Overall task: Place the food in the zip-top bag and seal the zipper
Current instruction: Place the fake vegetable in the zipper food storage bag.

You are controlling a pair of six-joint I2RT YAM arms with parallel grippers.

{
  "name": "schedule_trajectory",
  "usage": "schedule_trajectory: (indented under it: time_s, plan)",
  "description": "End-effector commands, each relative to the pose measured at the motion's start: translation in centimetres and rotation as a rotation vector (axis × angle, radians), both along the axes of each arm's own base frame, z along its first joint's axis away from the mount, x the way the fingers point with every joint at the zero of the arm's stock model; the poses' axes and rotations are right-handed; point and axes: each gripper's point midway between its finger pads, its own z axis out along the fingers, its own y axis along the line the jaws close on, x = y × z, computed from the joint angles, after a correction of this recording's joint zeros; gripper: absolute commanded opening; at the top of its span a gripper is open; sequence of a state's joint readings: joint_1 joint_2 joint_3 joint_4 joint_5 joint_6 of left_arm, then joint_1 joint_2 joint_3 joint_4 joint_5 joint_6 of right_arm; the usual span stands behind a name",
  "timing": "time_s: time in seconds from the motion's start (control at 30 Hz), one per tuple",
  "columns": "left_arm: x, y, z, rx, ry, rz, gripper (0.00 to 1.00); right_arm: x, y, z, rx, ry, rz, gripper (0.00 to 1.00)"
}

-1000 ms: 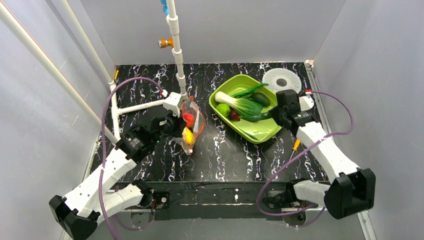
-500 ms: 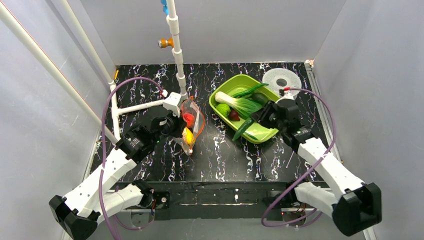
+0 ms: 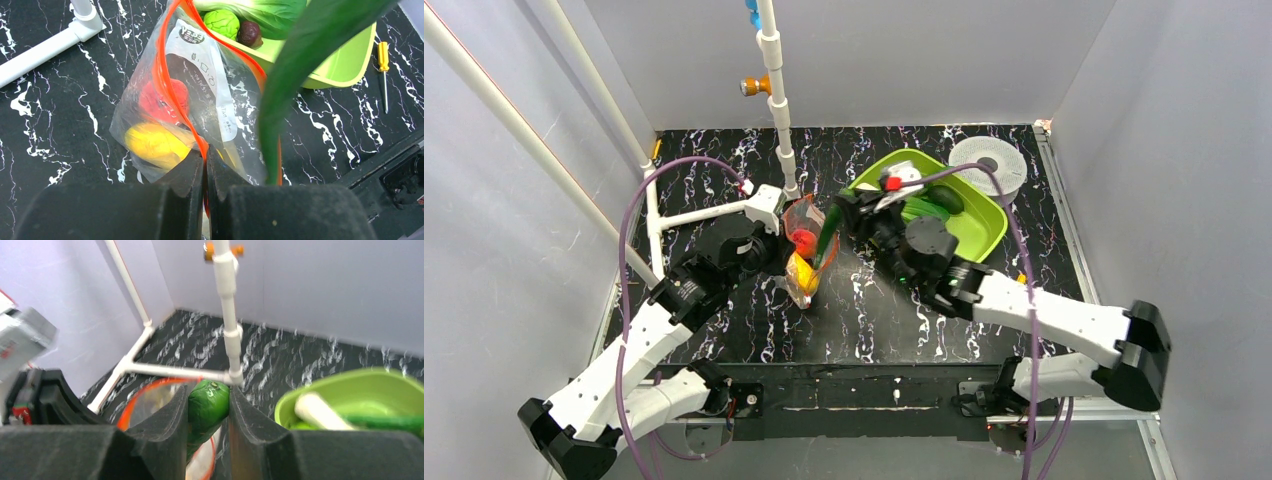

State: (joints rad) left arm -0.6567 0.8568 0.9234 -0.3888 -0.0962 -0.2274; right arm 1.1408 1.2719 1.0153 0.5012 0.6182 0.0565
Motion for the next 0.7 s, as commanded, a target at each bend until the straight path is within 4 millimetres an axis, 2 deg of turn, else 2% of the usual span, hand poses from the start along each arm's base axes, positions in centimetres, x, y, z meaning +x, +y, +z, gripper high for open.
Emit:
schedule_trajectory:
  time_s: [0.0,0.1,0.17,0.27,0.4,0.53,0.6,0.63,0.67]
  plan:
    - [0.0,0.3,1.3,-0.033,-0.052,0.016,0.00,-0.3,1.3,7.5,0.011,-0.325,-0.178,0.01]
    - [0.0,0.3,1.3,-0.036,-0.051,0.014,0.00,0.6,1.9,7.8,0.028,-0.367,-0.271,0.01]
    - [-0.1,0.2,1.3,-0.036,-0.050,0.013,0.00,1.0,3.2,6.7,-0.029,-0.394,-0.298,0.01]
    - [0.0,0.3,1.3,-0.036,-0.049,0.015,0.00,0.5,3.9,5.2,-0.081,-0.404,-0.308,0.01]
    - [-0.1,0.3,1.5,-0.041,-0.051,0.014,0.00,-0.3,4.9,1.3,-0.122,-0.279,-0.194,0.01]
    - [-0.1,0.2,1.4,-0.043,-0.048,0.008,0.00,-2.4,6.2,-2.8,-0.189,-0.111,0.013,0.02]
    - [-0.1,0.1,1.3,-0.041,-0.044,0.007,0.00,-3.8,6.9,-4.9,-0.249,-0.018,0.123,0.10]
    - [-0.1,0.1,1.2,-0.039,-0.042,0.007,0.00,-4.7,7.2,-6.1,-0.294,0.020,0.186,0.16]
    - [-0.1,0.1,1.2,-0.039,-0.040,0.007,0.00,-5.5,7.6,-6.7,-0.322,0.044,0.250,0.27]
